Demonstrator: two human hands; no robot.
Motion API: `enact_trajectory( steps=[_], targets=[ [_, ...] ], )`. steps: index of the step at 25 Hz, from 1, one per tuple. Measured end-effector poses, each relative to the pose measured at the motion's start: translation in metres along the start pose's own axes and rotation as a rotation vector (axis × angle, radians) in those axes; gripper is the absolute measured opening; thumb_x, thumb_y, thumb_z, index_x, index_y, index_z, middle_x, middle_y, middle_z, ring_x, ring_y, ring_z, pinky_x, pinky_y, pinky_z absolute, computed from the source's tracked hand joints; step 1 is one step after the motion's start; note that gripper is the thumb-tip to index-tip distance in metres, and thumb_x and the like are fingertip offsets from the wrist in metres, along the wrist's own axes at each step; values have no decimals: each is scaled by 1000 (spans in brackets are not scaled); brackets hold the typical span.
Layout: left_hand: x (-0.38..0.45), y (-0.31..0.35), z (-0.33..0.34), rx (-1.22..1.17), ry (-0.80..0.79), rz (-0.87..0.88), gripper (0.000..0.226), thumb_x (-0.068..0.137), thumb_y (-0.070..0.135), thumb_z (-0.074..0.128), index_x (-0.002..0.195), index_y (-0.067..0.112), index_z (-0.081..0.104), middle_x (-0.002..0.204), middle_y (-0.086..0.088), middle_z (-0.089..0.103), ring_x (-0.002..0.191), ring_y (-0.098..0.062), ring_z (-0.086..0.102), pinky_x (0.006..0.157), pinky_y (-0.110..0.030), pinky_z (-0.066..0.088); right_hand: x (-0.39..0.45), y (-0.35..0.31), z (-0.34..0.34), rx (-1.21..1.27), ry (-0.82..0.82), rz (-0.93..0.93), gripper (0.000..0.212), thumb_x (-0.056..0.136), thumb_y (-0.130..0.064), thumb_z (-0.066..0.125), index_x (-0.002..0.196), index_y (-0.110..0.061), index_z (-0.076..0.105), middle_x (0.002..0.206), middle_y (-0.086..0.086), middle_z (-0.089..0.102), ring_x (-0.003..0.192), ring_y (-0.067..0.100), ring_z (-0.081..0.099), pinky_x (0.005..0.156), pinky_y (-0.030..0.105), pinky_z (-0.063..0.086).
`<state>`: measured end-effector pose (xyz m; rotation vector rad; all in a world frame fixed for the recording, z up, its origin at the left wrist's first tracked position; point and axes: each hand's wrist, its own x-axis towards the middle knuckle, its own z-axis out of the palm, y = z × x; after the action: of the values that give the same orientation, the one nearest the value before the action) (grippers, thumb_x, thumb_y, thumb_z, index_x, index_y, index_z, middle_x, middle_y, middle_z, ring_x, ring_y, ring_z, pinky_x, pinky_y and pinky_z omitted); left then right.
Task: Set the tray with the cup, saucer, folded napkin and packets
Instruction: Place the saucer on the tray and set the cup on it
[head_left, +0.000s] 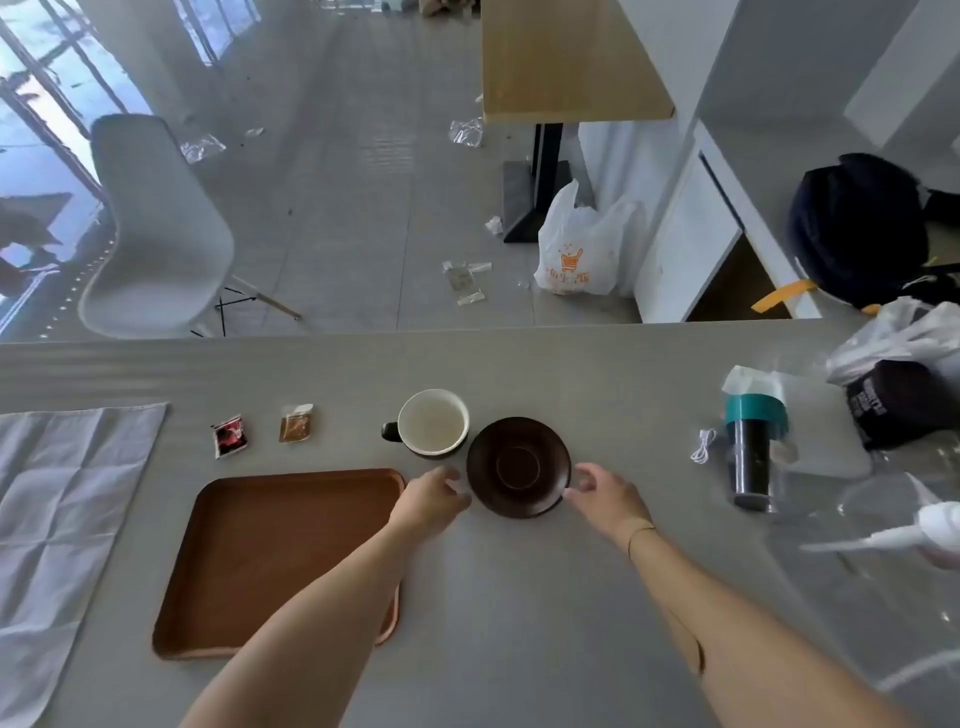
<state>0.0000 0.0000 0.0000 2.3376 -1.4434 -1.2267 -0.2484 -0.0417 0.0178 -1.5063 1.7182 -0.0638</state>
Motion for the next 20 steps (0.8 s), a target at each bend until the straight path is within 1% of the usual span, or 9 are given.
enact_trajectory(
  steps=[2,4,7,9,11,13,14,17,20],
  targets=[
    [10,3,6,-168,45,-65,45,84,30,66,127,19,60,107,-2,71,101,-22,65,81,-26,49,13,-3,-1,91,33,26,56,84,-28,69,136,-16,52,125,8,64,117,27,58,96,30,41],
    [12,8,13,-385,74,-165,40,84,20,65,123,14,61,101,-8,70,86,-26,67,79,-33,55,23,-5,0,149,37,66,57,83,-18,71,136,-13,52,126,10,64,118,27,57,98,30,40],
    [18,10,22,-662,100,-272,35,83,5,60,118,7,64,85,-10,67,66,-24,61,69,-34,54,35,-5,6,328,36,105,50,80,-2,68,128,-9,59,111,10,69,101,21,62,93,32,45],
    [21,11,23,-743,107,-295,31,85,1,59,115,7,66,79,-10,65,62,-24,59,64,-31,51,40,-6,10,480,19,133,46,79,10,60,122,-7,62,97,8,69,89,21,61,86,38,51],
    [25,13,25,-796,107,-297,27,86,0,59,110,8,67,77,-9,65,60,-23,58,61,-30,51,44,-6,14,621,-1,171,47,80,18,51,120,-6,61,98,12,67,87,26,61,83,47,53],
    [27,16,25,-854,123,-316,24,86,-3,59,107,7,67,74,-8,63,58,-22,56,59,-29,51,48,-7,16,683,6,187,45,80,20,49,116,-5,60,103,17,67,88,29,61,83,52,53],
    [28,17,26,-895,130,-337,24,86,-5,59,107,6,66,74,-7,62,57,-22,55,59,-29,51,48,-7,16,699,5,194,43,80,20,49,113,-6,61,103,17,67,86,30,61,79,53,54],
    [27,20,29,-998,114,-384,23,87,-7,59,104,8,64,78,-6,63,61,-19,60,59,-27,55,45,-6,15,762,-22,222,40,80,20,49,101,-12,59,100,15,64,83,30,60,66,44,54],
    [20,18,29,-1010,97,-403,21,89,-5,58,102,11,63,79,-7,64,62,-17,61,53,-25,54,34,-3,13,814,-58,244,38,81,20,48,101,-12,57,99,13,62,78,29,61,66,44,54]
  ],
)
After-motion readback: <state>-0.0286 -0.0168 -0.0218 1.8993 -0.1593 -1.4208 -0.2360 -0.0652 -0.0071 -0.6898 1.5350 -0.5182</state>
